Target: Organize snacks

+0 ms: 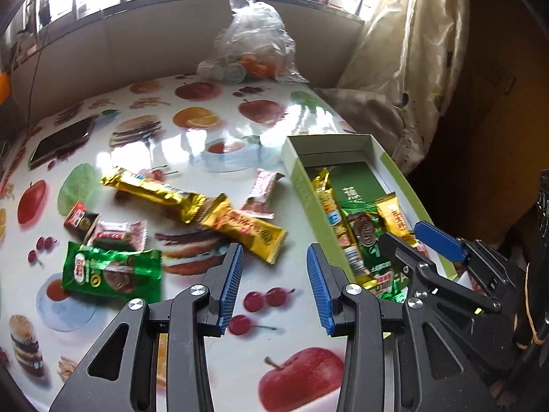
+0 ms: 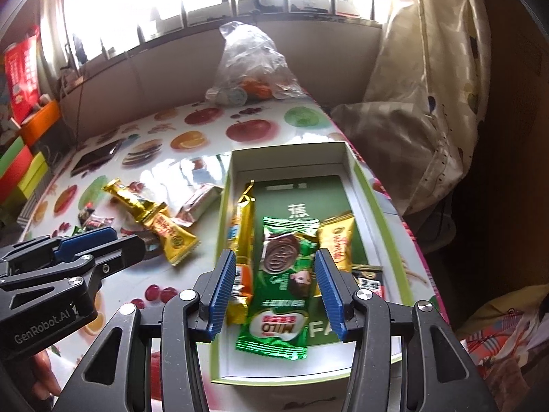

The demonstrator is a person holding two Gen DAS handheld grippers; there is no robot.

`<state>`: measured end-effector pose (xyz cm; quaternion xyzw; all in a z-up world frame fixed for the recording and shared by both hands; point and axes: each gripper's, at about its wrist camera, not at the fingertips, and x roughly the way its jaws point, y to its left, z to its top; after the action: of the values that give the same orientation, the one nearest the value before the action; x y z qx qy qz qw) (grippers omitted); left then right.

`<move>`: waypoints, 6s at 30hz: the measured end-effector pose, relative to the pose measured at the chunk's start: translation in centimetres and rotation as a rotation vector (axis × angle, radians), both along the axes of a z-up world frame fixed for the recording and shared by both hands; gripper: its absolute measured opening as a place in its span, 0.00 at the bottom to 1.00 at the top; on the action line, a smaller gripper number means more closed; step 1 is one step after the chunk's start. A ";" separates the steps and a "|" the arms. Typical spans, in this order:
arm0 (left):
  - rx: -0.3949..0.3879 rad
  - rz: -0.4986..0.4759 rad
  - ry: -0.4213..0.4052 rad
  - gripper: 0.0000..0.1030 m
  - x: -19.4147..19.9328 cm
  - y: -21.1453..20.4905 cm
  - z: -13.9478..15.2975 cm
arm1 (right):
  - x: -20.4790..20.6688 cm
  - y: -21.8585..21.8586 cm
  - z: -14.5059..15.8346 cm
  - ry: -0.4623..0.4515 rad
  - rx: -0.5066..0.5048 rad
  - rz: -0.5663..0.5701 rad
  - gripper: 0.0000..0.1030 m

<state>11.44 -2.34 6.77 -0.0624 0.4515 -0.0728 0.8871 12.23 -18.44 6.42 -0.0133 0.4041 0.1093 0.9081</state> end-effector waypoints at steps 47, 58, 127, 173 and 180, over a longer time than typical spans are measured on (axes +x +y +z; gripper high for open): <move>-0.004 0.309 0.103 0.39 0.0 15.6 -5.4 | 6.6 13.7 -5.6 0.181 -0.134 0.342 0.46; 0.002 0.317 0.113 0.39 -0.5 16.3 -5.7 | 5.2 14.8 -5.4 0.178 -0.096 0.400 0.23; 0.071 0.431 0.128 0.39 -0.6 16.9 -6.2 | -1.2 15.9 -3.9 0.113 -0.032 0.433 0.23; 0.045 0.219 -0.032 0.35 -3.8 10.0 0.6 | -3.6 11.2 1.1 -0.008 -0.028 0.285 0.23; 0.013 0.143 -0.044 0.35 -2.3 7.1 2.0 | -2.9 7.4 2.1 -0.016 -0.022 0.189 0.23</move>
<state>9.15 4.80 8.76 -0.0870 0.4266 -0.0078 0.9002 9.30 -11.00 8.56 -0.0622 0.3950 0.1898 0.8967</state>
